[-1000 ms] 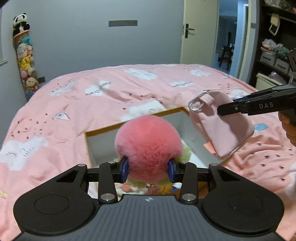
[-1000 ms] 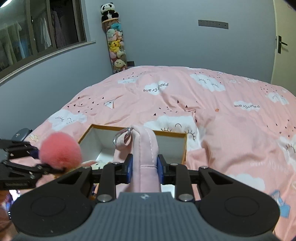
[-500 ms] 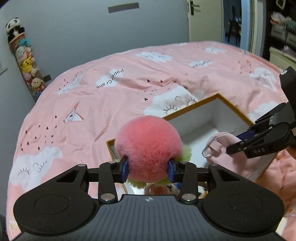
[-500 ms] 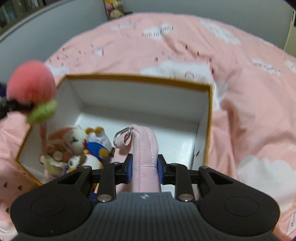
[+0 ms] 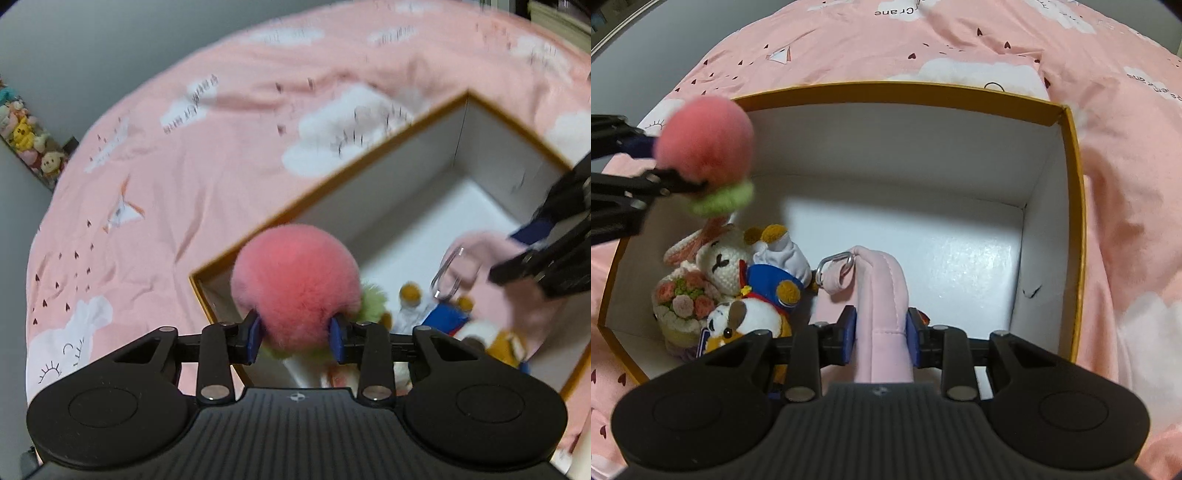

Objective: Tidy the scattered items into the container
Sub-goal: 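Lower the pouch into the box and open the right gripper while the left gripper holds the pompom above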

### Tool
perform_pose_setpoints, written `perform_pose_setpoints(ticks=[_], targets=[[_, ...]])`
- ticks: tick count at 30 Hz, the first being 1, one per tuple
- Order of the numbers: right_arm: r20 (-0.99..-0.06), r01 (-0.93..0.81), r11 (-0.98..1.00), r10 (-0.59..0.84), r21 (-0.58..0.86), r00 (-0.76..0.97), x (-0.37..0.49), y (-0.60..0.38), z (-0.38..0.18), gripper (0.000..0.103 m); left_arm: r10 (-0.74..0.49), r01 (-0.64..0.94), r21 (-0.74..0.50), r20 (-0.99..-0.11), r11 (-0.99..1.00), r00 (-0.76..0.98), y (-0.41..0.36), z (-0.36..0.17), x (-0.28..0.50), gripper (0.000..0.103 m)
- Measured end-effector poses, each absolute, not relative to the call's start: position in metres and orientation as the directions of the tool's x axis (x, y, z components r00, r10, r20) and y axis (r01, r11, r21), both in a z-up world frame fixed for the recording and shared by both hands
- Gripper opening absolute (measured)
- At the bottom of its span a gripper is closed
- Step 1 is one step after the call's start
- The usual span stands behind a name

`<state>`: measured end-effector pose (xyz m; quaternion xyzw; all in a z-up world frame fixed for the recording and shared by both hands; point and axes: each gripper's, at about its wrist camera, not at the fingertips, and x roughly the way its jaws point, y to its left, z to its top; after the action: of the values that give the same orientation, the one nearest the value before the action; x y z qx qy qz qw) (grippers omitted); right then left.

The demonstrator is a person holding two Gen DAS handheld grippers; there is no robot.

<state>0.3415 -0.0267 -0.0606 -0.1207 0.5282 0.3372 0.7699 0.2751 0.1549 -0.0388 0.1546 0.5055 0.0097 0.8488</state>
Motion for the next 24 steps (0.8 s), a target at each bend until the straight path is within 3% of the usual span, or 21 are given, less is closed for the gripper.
perform_pose_setpoints(ticks=[7,21,24], targets=[[-0.897,-0.659,0.732,0.395,0.176,0.199,0.342,-0.029,-0.060,0.036,0.184,0.135,0.261,-0.890,0.956,0.417,0.160,-0.049,0.282,0.036],[-0.906,-0.665,0.728,0.379,0.167,0.187,0.344,-0.026,-0.058,0.036,0.112,0.233,0.261,-0.854,0.937,0.508,0.126,-0.040,0.303,0.036],[-0.908,-0.662,0.727,0.382,0.182,0.170,0.347,-0.025,-0.060,0.037,0.132,0.274,0.300,-0.857,0.914,0.498,0.112,-0.052,0.311,0.030]])
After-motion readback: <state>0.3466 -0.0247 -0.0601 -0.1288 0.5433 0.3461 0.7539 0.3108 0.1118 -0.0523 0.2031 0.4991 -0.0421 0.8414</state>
